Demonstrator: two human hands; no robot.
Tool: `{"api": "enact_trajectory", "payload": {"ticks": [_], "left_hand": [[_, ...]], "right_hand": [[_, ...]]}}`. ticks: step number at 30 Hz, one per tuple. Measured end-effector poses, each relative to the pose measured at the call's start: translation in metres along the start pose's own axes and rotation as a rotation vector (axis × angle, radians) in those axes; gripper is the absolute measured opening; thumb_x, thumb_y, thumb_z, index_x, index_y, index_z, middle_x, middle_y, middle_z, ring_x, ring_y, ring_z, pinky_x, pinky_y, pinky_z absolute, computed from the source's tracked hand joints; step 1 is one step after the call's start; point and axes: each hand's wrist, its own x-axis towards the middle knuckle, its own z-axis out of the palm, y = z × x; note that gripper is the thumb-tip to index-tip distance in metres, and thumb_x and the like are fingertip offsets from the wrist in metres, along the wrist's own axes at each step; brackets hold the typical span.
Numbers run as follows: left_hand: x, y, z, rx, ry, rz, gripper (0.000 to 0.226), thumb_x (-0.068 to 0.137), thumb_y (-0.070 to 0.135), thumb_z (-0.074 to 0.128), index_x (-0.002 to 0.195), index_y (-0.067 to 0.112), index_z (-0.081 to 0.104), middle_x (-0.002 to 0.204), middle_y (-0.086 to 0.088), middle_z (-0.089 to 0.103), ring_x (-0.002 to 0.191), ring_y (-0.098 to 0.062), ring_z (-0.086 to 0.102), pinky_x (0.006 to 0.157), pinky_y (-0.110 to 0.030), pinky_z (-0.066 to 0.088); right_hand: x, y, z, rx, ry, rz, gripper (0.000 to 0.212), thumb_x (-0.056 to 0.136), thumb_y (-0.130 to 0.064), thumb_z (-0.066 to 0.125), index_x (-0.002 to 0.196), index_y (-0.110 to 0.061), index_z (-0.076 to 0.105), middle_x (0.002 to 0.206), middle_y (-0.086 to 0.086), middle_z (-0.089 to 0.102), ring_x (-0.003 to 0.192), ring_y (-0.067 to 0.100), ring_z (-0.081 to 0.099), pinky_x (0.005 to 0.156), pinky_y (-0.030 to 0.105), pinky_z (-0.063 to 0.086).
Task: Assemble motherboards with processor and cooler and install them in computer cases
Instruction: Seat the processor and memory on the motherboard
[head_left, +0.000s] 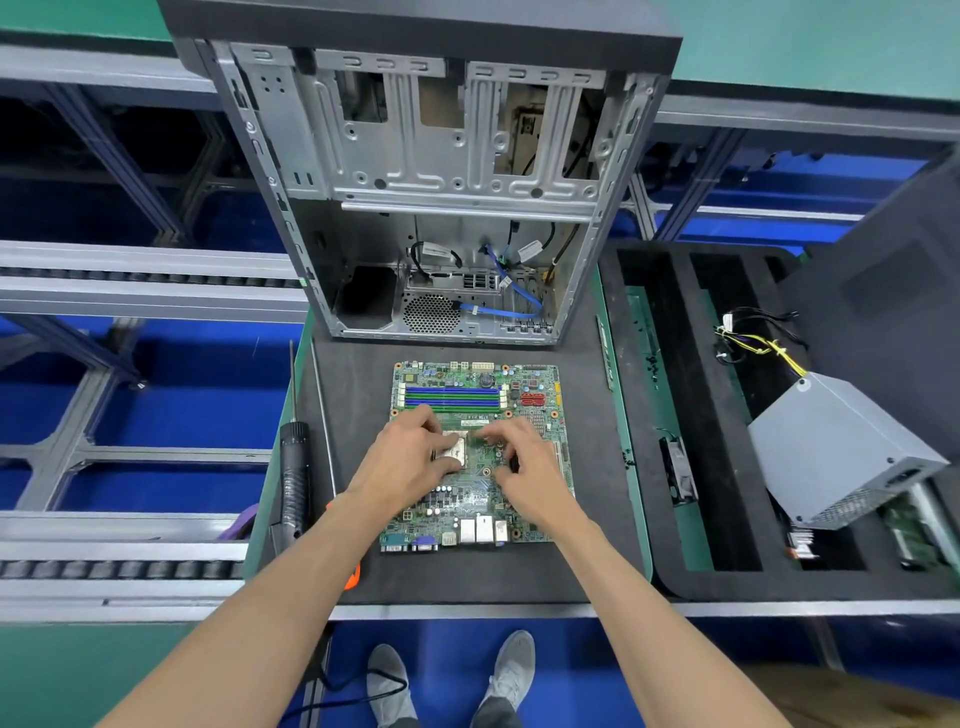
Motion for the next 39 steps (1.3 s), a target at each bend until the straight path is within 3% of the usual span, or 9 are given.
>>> {"api": "enact_trajectory", "payload": {"ticks": [6,12,15,18,22,27,33,39], "left_hand": [[0.0024,0.0002,0.0016,-0.045,-0.013,-0.038,0.02,0.091,0.032,0.072,0.105,0.02,0.08,0.1,0.008,0.049,0.091,-0.013,0.051,0.085,-0.033,0.046],[0.006,0.0033,0.0029,-0.149,0.02,-0.133,0.017,0.088,0.025,0.077,0.1,0.013,0.081,0.098,0.007,0.051,0.088,-0.015,0.054,0.076,-0.023,0.038],[0.0065,0.0023,0.0032,-0.172,0.019,-0.155,0.017,0.088,0.026,0.078,0.101,0.017,0.081,0.1,0.009,0.051,0.088,-0.012,0.053,0.075,-0.021,0.036],[0.0069,0.0008,0.0039,-0.201,0.021,-0.166,0.016,0.087,0.026,0.079,0.1,0.017,0.081,0.1,0.009,0.052,0.088,-0.011,0.054,0.077,-0.021,0.039],[0.0082,-0.0006,0.0046,-0.25,0.022,-0.184,0.016,0.084,0.025,0.081,0.098,0.017,0.082,0.098,0.011,0.053,0.089,-0.009,0.056,0.08,-0.024,0.046],[0.0086,-0.0019,0.005,-0.267,0.025,-0.19,0.016,0.083,0.025,0.082,0.098,0.019,0.082,0.098,0.012,0.053,0.085,-0.004,0.056,0.072,-0.012,0.042],[0.0077,-0.0005,0.0022,-0.229,0.042,-0.153,0.018,0.082,0.025,0.083,0.099,0.021,0.081,0.098,0.008,0.056,0.089,-0.012,0.058,0.083,-0.032,0.05],[0.0023,0.0025,0.0062,-0.126,0.112,-0.122,0.029,0.084,0.027,0.08,0.112,0.02,0.075,0.098,0.013,0.05,0.091,-0.006,0.047,0.082,-0.026,0.041]], "right_hand": [[-0.0039,-0.0024,-0.0022,-0.023,-0.034,-0.045,0.08,0.079,0.009,0.06,0.135,-0.048,0.049,0.109,-0.02,0.05,0.087,0.008,0.05,0.095,0.029,0.032],[-0.005,-0.0001,-0.0072,0.018,-0.085,-0.092,0.068,0.08,0.01,0.057,0.123,-0.042,0.06,0.107,-0.015,0.048,0.088,0.014,0.05,0.091,0.039,0.043],[-0.0053,0.0015,-0.0084,-0.004,-0.091,-0.118,0.061,0.081,0.012,0.055,0.12,-0.033,0.067,0.105,-0.008,0.048,0.086,0.016,0.05,0.084,0.035,0.045],[-0.0064,0.0049,-0.0092,-0.1,-0.12,-0.152,0.059,0.082,0.011,0.055,0.119,-0.032,0.071,0.107,-0.009,0.046,0.093,0.007,0.046,0.092,0.024,0.036],[-0.0088,0.006,-0.0061,-0.334,-0.133,-0.253,0.05,0.085,0.002,0.057,0.12,-0.029,0.074,0.105,-0.007,0.043,0.099,0.007,0.037,0.094,0.04,0.032],[-0.0095,0.0035,-0.0044,-0.41,-0.117,-0.284,0.041,0.089,-0.006,0.061,0.121,-0.028,0.075,0.103,-0.001,0.046,0.096,0.017,0.042,0.089,0.043,0.034],[-0.0071,0.0054,-0.004,-0.399,-0.16,-0.255,0.04,0.093,-0.011,0.06,0.125,-0.032,0.072,0.104,-0.004,0.046,0.096,0.013,0.037,0.091,0.039,0.032],[-0.0038,0.0056,-0.0044,-0.255,-0.138,-0.17,0.041,0.093,-0.005,0.059,0.127,-0.024,0.071,0.106,-0.005,0.053,0.1,0.012,0.046,0.095,0.031,0.034]]}}
